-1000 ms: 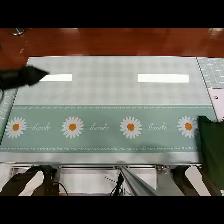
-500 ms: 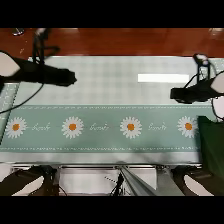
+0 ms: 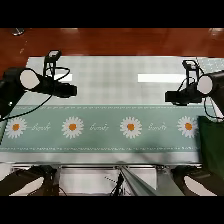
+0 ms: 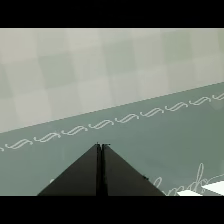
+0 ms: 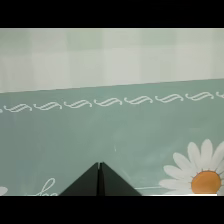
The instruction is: Fold the shirts.
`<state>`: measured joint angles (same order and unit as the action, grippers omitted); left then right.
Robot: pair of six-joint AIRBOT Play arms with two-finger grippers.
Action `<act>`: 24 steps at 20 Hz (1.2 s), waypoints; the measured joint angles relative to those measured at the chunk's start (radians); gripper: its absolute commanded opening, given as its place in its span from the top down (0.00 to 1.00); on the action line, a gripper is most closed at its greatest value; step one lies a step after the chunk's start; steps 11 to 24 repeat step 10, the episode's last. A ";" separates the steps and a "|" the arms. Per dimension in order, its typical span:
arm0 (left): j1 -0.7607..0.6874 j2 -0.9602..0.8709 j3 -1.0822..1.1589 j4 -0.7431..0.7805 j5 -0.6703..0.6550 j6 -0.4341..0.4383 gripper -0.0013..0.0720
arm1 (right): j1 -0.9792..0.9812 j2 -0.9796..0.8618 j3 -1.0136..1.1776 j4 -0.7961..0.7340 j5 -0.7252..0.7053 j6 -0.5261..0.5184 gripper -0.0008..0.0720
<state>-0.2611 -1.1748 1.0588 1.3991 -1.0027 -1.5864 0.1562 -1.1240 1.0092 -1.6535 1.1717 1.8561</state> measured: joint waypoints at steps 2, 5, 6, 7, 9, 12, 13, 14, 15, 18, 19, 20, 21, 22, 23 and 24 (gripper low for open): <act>0.000 -0.002 -0.002 0.007 0.000 -0.003 0.94 | 0.002 -0.001 0.000 -0.001 0.003 0.000 0.96; -0.001 -0.003 -0.004 0.011 0.001 -0.007 0.94 | 0.002 -0.002 0.000 -0.004 0.005 0.002 0.96; -0.001 -0.003 -0.004 0.013 0.001 -0.007 0.94 | 0.002 -0.002 0.000 -0.005 0.006 0.002 0.96; -0.001 -0.003 -0.004 0.014 0.001 -0.007 0.94 | 0.002 -0.002 0.000 -0.005 0.006 0.003 0.96; -0.001 -0.003 -0.004 0.014 0.001 -0.007 0.94 | 0.002 -0.002 0.000 -0.005 0.006 0.003 0.96; -0.001 -0.003 -0.004 0.015 0.001 -0.007 0.94 | 0.002 -0.002 0.000 -0.005 0.006 0.003 0.96; -0.001 -0.003 -0.004 0.015 0.001 -0.007 0.94 | 0.002 -0.002 0.000 -0.005 0.006 0.003 0.96; -0.001 -0.003 -0.004 0.015 0.001 -0.007 0.94 | 0.002 -0.002 0.000 -0.005 0.006 0.003 0.96; -0.001 -0.003 -0.004 0.015 0.001 -0.007 0.94 | 0.002 -0.002 0.000 -0.005 0.006 0.003 0.96; -0.001 -0.003 -0.004 0.015 0.001 -0.007 0.94 | 0.002 -0.002 0.000 -0.005 0.006 0.003 0.96; -0.001 -0.003 -0.004 0.015 0.001 -0.007 0.94 | 0.002 -0.002 0.000 -0.005 0.006 0.003 0.96; -0.001 -0.003 -0.004 0.015 0.001 -0.007 0.94 | 0.002 -0.002 0.000 -0.005 0.006 0.003 0.96; -0.001 -0.003 -0.004 0.015 0.001 -0.007 0.94 | 0.002 -0.002 0.000 -0.005 0.006 0.003 0.96; -0.001 -0.003 -0.004 0.015 0.001 -0.007 0.94 | 0.002 -0.002 0.000 -0.005 0.006 0.003 0.96; -0.001 -0.003 -0.004 0.015 0.001 -0.007 0.94 | 0.002 -0.002 0.000 -0.005 0.006 0.003 0.96; -0.001 -0.003 -0.004 0.015 0.001 -0.007 0.94 | 0.002 -0.002 0.000 -0.005 0.006 0.003 0.96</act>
